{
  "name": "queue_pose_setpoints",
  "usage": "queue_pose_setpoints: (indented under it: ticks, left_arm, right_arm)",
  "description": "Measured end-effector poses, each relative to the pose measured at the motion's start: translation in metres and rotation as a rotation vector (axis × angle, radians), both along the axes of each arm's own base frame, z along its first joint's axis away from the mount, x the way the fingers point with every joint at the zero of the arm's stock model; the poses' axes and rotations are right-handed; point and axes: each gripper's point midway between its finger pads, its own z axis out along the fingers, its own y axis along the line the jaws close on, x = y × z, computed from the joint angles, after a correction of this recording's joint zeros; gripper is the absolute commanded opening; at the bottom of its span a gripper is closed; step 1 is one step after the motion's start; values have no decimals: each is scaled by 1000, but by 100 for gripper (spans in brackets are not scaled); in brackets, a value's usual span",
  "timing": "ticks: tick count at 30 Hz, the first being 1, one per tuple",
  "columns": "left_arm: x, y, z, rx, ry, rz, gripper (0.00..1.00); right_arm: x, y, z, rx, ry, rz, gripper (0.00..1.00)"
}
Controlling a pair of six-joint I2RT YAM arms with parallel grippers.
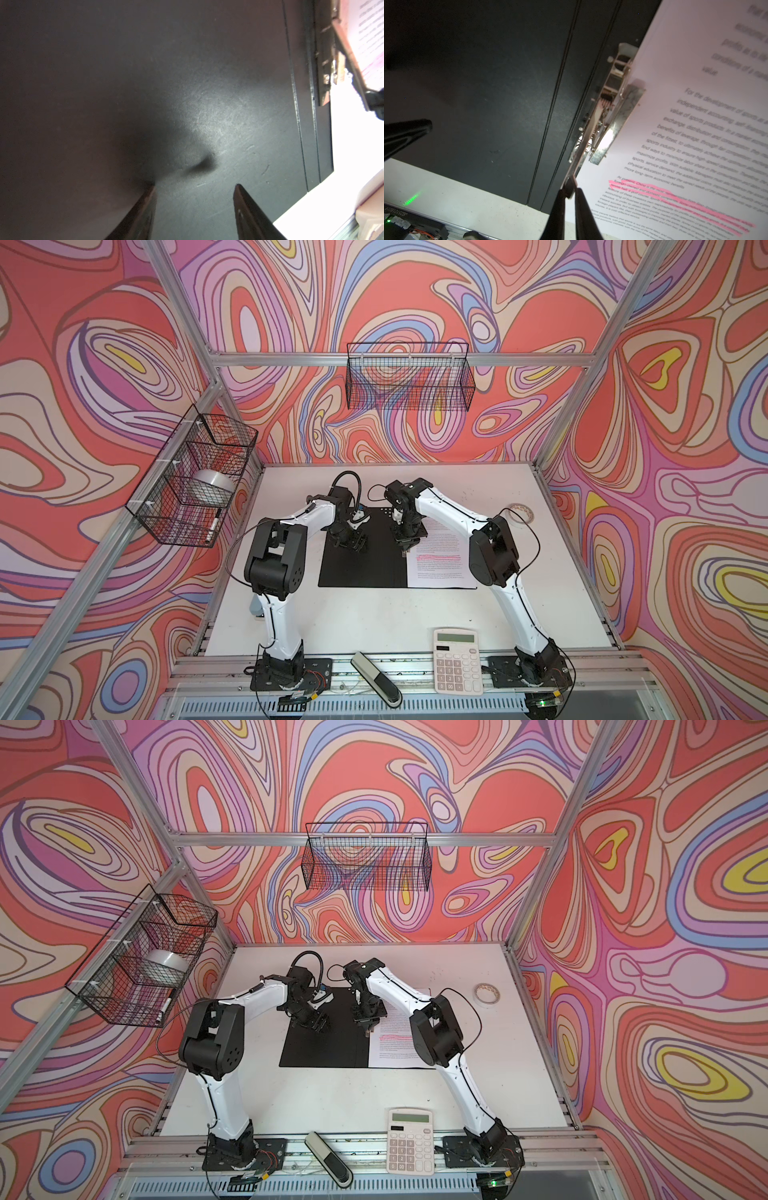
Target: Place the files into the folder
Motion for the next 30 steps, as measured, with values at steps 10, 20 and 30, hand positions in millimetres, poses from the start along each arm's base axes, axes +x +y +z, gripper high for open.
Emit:
queue_pose_setpoints:
  ticks: [10, 20, 30]
  left_arm:
    - [0, 0, 0, -1, 1, 1, 60]
    - [0, 2, 0, -5, 4, 6, 60]
    - [0, 1, 0, -7, 5, 6, 60]
  right_arm:
    - [-1, -1, -4, -7, 3, 8, 11]
    - [-2, -2, -7, -10, 6, 10, 11]
    - [-3, -2, -9, -10, 7, 13, 11]
